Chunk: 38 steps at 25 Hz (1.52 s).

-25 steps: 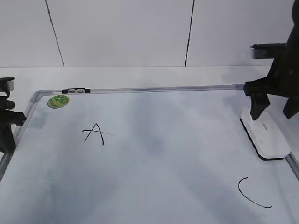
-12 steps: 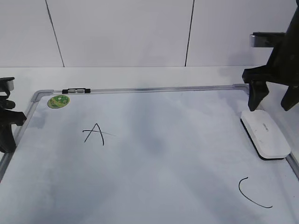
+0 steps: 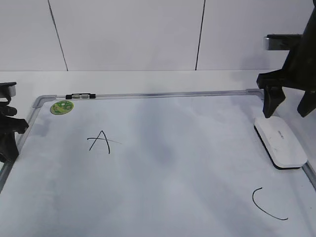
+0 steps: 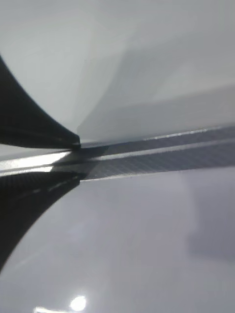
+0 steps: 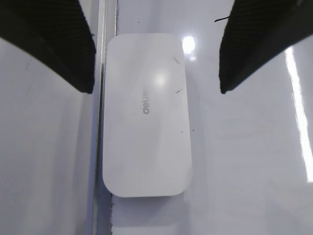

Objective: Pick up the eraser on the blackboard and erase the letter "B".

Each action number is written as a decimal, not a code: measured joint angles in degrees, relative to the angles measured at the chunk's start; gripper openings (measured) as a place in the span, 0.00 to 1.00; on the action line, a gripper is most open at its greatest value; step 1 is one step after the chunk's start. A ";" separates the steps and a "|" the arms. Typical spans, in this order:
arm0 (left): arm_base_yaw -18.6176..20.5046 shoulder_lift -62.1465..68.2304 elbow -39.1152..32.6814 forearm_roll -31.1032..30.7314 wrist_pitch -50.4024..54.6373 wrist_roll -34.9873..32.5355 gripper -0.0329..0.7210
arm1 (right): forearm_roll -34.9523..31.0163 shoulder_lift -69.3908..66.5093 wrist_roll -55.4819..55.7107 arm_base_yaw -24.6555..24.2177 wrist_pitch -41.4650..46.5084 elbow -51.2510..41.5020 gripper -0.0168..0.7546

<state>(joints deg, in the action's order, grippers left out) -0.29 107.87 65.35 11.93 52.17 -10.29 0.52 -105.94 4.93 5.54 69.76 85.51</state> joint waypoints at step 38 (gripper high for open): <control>0.00 -34.35 0.02 -1.88 17.92 2.63 0.35 | -4.49 25.07 -0.57 0.00 0.25 -19.82 0.78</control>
<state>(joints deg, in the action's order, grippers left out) -0.29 73.52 65.37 10.05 70.08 -7.65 -3.97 -80.86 4.36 5.54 70.00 65.69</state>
